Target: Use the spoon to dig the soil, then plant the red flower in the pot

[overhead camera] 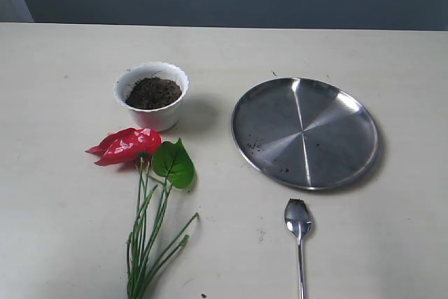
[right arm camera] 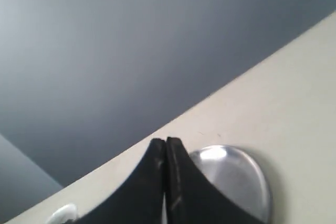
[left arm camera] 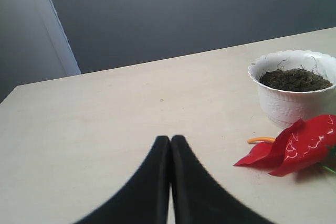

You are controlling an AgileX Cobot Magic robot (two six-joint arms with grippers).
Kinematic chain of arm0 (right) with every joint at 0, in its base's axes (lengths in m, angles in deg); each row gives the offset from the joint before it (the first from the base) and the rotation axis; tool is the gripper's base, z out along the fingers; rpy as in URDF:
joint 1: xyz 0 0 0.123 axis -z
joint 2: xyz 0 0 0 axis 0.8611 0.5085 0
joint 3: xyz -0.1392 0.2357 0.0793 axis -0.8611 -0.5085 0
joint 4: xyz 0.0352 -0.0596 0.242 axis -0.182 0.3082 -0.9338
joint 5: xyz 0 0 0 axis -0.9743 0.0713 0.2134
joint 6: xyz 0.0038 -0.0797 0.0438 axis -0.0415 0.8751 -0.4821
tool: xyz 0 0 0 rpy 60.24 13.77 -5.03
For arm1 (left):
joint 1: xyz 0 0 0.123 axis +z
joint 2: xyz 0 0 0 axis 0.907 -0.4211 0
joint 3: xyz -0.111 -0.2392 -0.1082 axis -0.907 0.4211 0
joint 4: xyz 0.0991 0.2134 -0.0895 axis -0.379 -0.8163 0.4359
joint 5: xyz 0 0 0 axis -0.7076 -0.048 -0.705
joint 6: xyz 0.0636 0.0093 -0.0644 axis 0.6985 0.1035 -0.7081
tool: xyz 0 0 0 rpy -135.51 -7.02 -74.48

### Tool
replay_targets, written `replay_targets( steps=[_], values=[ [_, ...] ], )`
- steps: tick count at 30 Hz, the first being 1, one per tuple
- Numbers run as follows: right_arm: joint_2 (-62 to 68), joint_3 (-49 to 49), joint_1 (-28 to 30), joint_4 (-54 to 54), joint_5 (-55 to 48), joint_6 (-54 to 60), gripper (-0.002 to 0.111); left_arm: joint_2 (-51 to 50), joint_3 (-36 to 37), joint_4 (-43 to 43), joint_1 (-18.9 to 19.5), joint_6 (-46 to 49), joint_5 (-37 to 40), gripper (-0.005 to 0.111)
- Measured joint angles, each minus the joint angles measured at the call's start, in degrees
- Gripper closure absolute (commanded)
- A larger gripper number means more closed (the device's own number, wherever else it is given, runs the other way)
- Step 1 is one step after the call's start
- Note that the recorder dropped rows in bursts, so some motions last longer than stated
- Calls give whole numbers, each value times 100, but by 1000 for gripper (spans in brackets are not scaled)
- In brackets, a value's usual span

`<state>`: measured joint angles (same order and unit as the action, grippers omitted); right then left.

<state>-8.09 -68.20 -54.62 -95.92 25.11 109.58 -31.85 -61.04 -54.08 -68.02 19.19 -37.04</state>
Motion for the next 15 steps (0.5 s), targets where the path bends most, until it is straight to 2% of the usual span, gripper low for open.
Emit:
replay_targets(
  steps=[4,7,12,15],
  values=[
    [136,712,0,-1111,-652,1782,109,0,0,0,0,0,0,106],
    [925,1376,0,-1308,-1307,2320,109,0,0,0,0,0,0,106],
    [2913,2564,0,-564,-2204,2465,109,0,0,0,0,0,0,106],
    [4030,3337,0,98,-2650,2138,109,0,0,0,0,0,0,106]
  ],
)
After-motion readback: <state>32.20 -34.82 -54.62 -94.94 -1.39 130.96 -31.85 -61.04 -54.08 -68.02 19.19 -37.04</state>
